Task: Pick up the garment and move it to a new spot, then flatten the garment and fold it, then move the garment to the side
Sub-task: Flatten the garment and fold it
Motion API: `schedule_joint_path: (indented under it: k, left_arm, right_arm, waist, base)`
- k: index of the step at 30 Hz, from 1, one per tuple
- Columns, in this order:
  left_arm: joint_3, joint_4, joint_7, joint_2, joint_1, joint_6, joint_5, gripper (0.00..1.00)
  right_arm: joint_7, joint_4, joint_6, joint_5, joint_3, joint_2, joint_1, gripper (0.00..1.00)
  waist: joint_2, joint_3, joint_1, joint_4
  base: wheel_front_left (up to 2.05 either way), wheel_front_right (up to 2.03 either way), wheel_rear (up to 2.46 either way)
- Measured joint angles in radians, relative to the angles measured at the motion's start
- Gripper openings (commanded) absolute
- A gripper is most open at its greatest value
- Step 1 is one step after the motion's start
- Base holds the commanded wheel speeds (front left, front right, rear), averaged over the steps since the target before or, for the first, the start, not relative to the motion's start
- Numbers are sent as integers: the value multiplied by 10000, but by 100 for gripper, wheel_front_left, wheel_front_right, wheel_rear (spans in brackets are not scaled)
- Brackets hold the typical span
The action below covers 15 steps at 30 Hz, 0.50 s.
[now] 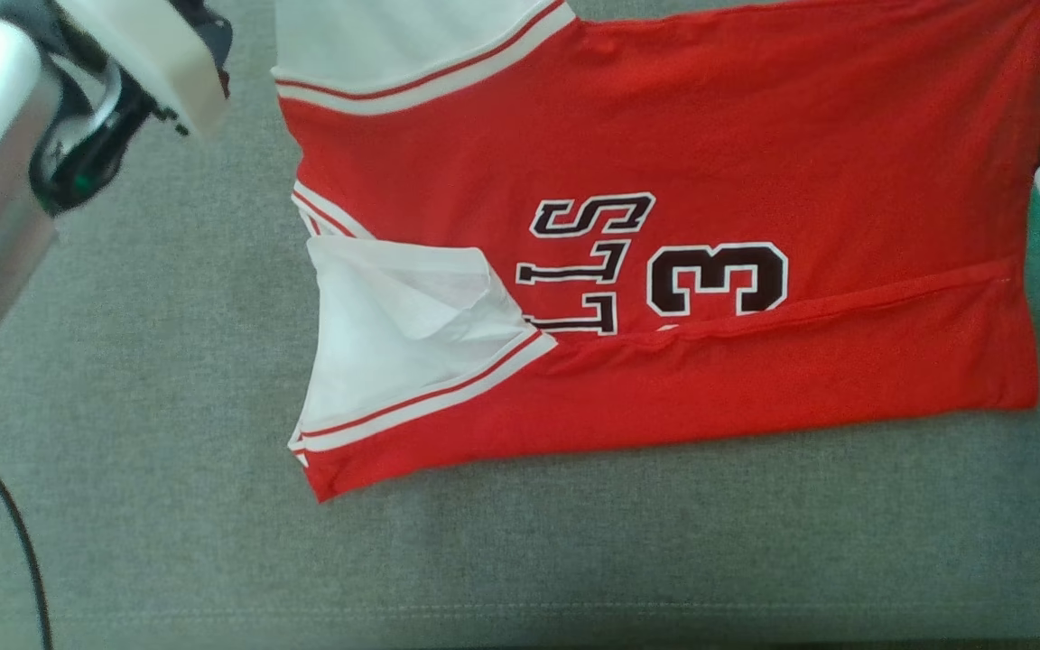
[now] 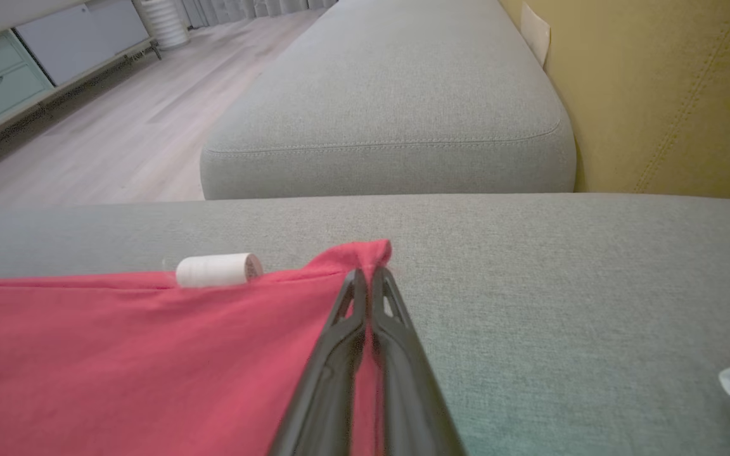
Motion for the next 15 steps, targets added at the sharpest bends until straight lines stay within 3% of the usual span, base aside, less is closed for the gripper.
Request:
schedule_joint_path:
  k: [10,15]
  left_arm:
    - [493,-1885,-232,721,2243,874,-779,0]
    - [859,-3359,-244,978,3475,1684,-963,0]
  right_arm:
    - [-991,-439,0,407,-276,-284,1512,0]
    - [-1534,-556,0,477,-723,-324,2137,0]
  waist:
    - [0,-454,0,260]
    - [0,-647,0,406]
  base:
    - [0,0,0]
    - [0,0,0]
